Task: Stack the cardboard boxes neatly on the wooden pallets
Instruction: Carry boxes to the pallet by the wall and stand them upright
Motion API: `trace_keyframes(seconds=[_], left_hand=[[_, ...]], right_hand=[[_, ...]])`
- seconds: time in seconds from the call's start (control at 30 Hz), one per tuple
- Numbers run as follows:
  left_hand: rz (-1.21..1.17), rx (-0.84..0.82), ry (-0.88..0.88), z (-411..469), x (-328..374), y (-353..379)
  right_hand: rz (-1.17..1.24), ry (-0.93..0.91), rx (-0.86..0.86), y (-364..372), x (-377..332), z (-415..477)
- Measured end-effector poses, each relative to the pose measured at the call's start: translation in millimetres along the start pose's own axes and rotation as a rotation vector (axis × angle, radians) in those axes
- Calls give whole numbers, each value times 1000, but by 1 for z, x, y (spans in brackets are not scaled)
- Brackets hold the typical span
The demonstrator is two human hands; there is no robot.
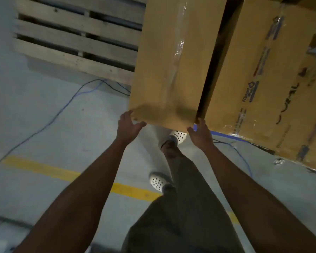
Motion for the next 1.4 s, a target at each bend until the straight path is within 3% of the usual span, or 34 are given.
trace_keyframes(seconds=[0.23,0.43,0.63,0.8,0.93,1.07,1.4], left_hand=[[-103,24,-3,26,-23,20],[-414,5,-73,39,-36,19],[-514,299,-27,-12,14,-58],[-668,506,16,-68,80,-161],[-788,543,-2,-99,80,-228],[-765,681,35,-142,46,-289],[-681,733,-8,-224,-86,-394]], right_hand=[[204,38,33,24,7,11],[543,162,71,46,13,6],[726,86,306,-9,-36,-71],[876,-146,474,-76,-117,-142],[818,-262,587,-104,-189,-186],[661,-339,571,-98,-240,-228],[569,-382,562,25,-299,-346]])
Point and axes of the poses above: each hand's wrist, its own z-axis towards the middle knuckle, its own y-axis out of the palm, x = y × z, the point moved 9 cm from there along z, towards the middle knuckle, and after that the axes turned 1 degree about -z, right-handed, at the moved point
